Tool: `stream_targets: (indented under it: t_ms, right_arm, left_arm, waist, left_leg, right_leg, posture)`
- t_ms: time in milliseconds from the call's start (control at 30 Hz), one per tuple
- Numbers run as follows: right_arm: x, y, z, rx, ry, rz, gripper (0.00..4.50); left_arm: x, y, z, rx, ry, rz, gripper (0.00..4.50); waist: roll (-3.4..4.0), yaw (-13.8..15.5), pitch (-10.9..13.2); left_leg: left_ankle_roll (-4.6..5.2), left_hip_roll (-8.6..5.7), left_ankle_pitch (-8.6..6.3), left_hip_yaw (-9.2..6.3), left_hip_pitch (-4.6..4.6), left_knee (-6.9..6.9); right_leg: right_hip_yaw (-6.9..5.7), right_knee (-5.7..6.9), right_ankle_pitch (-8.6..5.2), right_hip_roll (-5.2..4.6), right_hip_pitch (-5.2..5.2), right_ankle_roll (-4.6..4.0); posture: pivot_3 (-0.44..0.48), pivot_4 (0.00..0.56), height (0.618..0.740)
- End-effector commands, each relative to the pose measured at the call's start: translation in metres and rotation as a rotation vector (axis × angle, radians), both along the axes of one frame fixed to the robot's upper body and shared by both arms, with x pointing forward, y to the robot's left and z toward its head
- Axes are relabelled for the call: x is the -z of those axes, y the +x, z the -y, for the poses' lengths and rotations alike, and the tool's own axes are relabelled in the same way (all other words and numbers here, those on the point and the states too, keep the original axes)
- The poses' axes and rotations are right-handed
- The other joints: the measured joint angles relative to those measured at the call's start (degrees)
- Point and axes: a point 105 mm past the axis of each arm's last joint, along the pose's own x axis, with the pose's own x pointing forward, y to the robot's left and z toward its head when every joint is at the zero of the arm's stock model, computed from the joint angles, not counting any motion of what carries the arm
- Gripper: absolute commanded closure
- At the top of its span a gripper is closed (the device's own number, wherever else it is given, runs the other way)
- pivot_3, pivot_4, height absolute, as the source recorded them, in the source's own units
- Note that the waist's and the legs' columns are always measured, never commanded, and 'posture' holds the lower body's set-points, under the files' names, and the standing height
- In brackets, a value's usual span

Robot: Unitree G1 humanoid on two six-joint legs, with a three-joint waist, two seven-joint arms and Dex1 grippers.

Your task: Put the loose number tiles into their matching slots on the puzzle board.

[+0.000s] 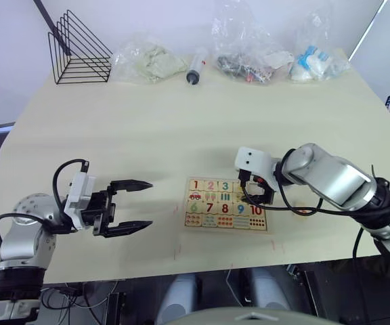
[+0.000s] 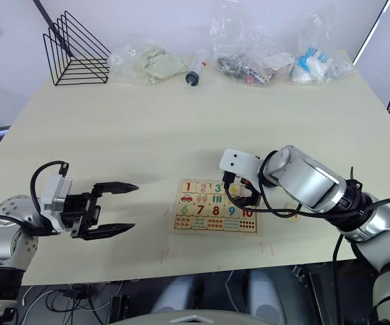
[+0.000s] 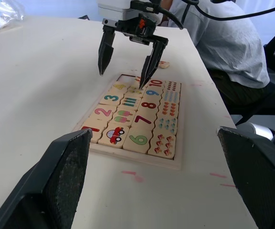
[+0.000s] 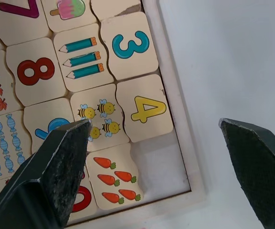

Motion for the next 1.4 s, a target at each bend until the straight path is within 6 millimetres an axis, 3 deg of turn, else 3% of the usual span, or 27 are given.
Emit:
stream_targets:
  t_ms: [33,133,200,267,467,667,900,1400]
  right_arm:
    - [-0.017,0.007,0.007,0.001,0.074,0.069,0.04]
    - [-0.019,0.006,0.009,-0.010,0.122,0.078,0.04]
    - [-0.021,0.004,0.008,-0.019,0.179,0.083,0.55]
    - [-0.022,0.003,0.009,-0.031,0.216,0.091,1.30]
    - [-0.024,0.005,0.018,-0.024,0.326,0.150,4.47]
    - [-0.028,0.000,0.026,-0.043,0.464,0.183,4.47]
    - [-0.014,-0.003,0.020,-0.095,0.576,0.199,4.47]
    - [0.029,0.001,0.018,-0.104,0.499,0.131,4.47]
  left_arm:
    - [-0.007,-0.001,0.001,0.016,0.007,0.034,0.00]
    - [-0.007,-0.001,0.001,0.017,0.007,0.034,0.00]
    - [-0.007,-0.001,0.001,0.018,0.007,0.034,0.00]
    - [-0.007,-0.001,0.001,0.019,0.006,0.033,0.00]
    - [-0.007,-0.001,0.002,0.019,0.007,0.035,0.00]
    - [-0.006,-0.001,0.001,0.012,0.005,0.034,0.00]
    - [-0.006,0.002,0.003,0.017,0.000,0.038,0.00]
    - [-0.006,-0.001,0.002,0.012,0.002,0.041,0.00]
  waist:
    - [-0.01,0.05,0.00]
    - [-0.03,0.07,-0.02]
    - [-0.05,0.02,-0.03]
    - [-0.05,0.02,-0.03]
    - [-0.07,0.13,-0.04]
    - [-0.09,0.10,-0.06]
    - [-0.10,0.03,-0.07]
    - [-0.08,0.02,-0.10]
  left_leg:
    - [0.00,0.00,0.00,0.01,0.00,0.00]
    - [0.00,-0.01,0.00,0.00,0.00,0.01]
    - [0.00,0.00,0.00,0.02,0.01,0.01]
    - [0.00,0.00,0.00,0.01,0.01,0.01]
    - [0.00,0.00,0.00,0.03,0.01,0.02]
    - [0.01,-0.01,0.00,0.05,0.02,0.03]
    - [0.01,0.01,0.01,0.07,0.10,0.03]
    - [0.00,0.00,0.01,0.09,0.10,0.06]
  right_leg:
    - [0.01,0.00,0.00,0.00,0.00,0.00]
    - [0.00,0.00,0.00,-0.01,0.02,0.01]
    - [0.01,0.01,0.01,0.00,0.01,0.01]
    - [0.01,0.01,0.01,0.01,0.01,0.01]
    - [0.03,0.02,0.02,0.00,0.03,0.03]
    - [0.05,0.02,0.02,0.00,0.07,0.03]
    - [0.07,0.06,0.04,0.02,0.16,0.02]
    - [0.07,0.07,0.05,0.03,0.17,0.02]
  posture:
    - [0.000,0.150,0.740]
    - [0.000,0.150,0.740]
    - [0.000,0.150,0.740]
    - [0.000,0.150,0.740]
    - [0.000,0.150,0.740]
    - [0.000,0.150,0.740]
    - [0.000,0.150,0.740]
    - [0.000,0.150,0.740]
